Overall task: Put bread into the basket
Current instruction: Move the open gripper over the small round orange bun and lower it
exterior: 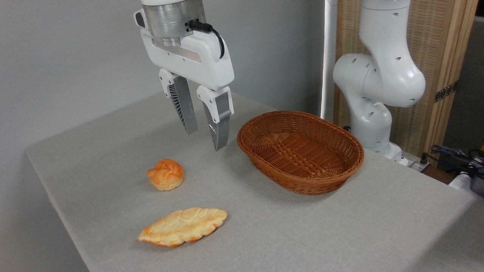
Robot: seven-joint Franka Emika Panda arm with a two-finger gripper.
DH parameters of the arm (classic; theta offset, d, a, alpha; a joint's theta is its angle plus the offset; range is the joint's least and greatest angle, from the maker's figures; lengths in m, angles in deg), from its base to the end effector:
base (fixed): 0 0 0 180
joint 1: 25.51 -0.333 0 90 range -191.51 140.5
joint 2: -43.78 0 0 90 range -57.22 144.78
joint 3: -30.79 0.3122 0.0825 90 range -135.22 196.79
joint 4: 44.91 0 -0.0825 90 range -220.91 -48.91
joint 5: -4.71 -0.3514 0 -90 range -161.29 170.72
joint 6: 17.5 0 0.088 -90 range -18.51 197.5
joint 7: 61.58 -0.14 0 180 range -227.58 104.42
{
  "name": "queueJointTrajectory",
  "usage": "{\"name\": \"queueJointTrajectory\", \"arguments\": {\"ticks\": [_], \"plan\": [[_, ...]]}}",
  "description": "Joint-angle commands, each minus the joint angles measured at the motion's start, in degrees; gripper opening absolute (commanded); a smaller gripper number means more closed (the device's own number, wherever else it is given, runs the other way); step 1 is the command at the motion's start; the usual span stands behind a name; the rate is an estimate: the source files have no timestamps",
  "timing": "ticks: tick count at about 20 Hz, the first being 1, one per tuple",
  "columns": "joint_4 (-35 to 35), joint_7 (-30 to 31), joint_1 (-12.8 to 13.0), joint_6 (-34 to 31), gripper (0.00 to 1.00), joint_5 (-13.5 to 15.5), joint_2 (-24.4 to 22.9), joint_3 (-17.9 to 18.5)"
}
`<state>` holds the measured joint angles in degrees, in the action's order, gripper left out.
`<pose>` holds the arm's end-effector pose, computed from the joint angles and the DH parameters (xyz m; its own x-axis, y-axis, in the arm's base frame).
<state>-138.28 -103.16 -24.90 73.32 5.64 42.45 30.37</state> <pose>0.5142 -0.0115 0.5751 0.7362 -0.6767 -0.0053 -0.6764 -0.7361 0.0261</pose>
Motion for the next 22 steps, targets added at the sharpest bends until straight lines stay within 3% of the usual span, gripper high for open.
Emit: {"name": "queueJointTrajectory", "arguments": {"ticks": [1,12,17,22], "plan": [[-0.1,-1.7,-0.2,-1.2,1.0,-0.2,-0.4,-0.1],[-0.1,-3.7,-0.2,0.0,1.0,-0.2,-0.4,-0.7],[-1.6,-4.7,-0.2,0.4,1.0,-0.2,-0.4,-4.4],[-8.2,-4.5,0.2,10.2,1.0,-0.4,0.3,-12.3]]}}
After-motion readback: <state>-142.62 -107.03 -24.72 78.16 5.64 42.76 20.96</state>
